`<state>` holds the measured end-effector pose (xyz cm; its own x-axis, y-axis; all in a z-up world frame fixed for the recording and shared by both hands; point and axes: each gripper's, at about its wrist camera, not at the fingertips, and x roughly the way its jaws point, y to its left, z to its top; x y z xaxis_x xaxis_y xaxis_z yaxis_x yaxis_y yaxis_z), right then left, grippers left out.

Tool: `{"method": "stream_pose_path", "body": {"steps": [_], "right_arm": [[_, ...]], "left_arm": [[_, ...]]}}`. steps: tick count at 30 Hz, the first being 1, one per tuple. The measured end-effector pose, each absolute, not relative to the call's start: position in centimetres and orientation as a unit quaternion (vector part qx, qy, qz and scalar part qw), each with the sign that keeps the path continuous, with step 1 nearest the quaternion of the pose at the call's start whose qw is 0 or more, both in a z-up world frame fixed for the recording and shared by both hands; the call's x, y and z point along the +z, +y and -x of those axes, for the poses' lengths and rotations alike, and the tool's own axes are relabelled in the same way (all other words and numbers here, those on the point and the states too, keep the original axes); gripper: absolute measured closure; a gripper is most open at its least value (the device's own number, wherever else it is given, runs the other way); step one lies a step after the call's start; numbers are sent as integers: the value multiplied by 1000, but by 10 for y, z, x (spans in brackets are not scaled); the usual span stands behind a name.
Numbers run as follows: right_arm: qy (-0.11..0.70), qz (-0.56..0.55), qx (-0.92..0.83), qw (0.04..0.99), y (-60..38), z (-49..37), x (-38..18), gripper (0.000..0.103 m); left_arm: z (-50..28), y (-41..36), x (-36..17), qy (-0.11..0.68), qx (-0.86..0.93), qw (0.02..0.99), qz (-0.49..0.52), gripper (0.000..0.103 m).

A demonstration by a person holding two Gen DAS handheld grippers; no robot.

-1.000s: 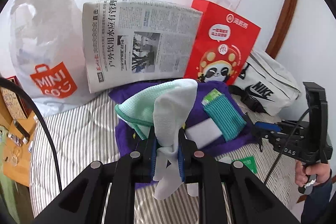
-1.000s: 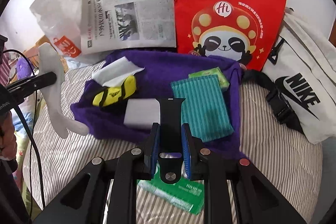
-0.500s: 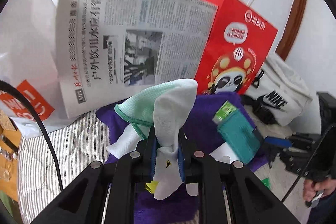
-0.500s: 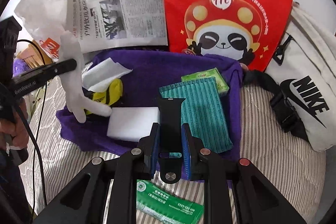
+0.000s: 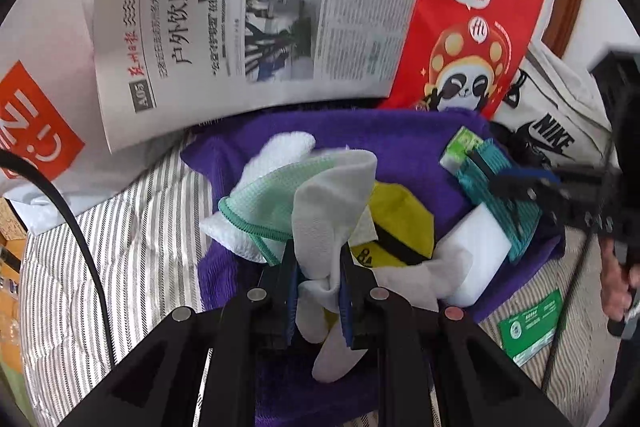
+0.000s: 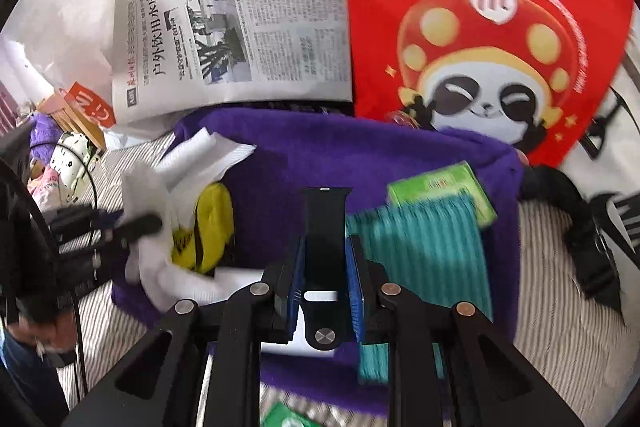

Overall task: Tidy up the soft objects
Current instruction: 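Lay the mint-green cloth on the purple towel with the left tool while the right tool lays the strap there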

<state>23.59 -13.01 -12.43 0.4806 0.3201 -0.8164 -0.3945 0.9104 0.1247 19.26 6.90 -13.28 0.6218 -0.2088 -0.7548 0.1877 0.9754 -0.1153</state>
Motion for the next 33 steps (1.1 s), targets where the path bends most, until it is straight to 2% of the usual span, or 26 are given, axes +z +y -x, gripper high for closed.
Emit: {"method": "stream_pose_path", "body": {"steps": [6, 12, 17, 22, 24, 25, 28, 31, 33], "right_arm": [[469, 38, 212, 857, -107, -265, -128, 82], [484, 58, 207, 848, -87, -290, -144, 82], [503, 84, 195, 838, -76, -301, -164, 82], [507, 93, 193, 835, -70, -304, -172, 82], [508, 86, 196, 834, -71, -307, -173, 82], [509, 83, 198, 834, -71, -307, -173, 82], [512, 78, 206, 830, -76, -308, -173, 81], [516, 63, 211, 828, -88, -308, -168, 73], [510, 56, 214, 831, -96, -305, -161, 60]], "left_arm": [[-195, 67, -140, 429, -108, 897, -1, 82], [-195, 77, -142, 431, -121, 894, 32, 81], [-195, 82, -146, 431, -126, 893, 40, 70], [-191, 84, -147, 429, -136, 892, 47, 66], [-190, 86, -146, 430, -138, 891, 47, 61], [-189, 86, -145, 430, -137, 891, 44, 55], [-187, 86, -143, 429, -141, 891, 41, 53], [-187, 86, -143, 431, -142, 890, 38, 52], [-188, 85, -143, 435, -142, 889, 35, 52]]}}
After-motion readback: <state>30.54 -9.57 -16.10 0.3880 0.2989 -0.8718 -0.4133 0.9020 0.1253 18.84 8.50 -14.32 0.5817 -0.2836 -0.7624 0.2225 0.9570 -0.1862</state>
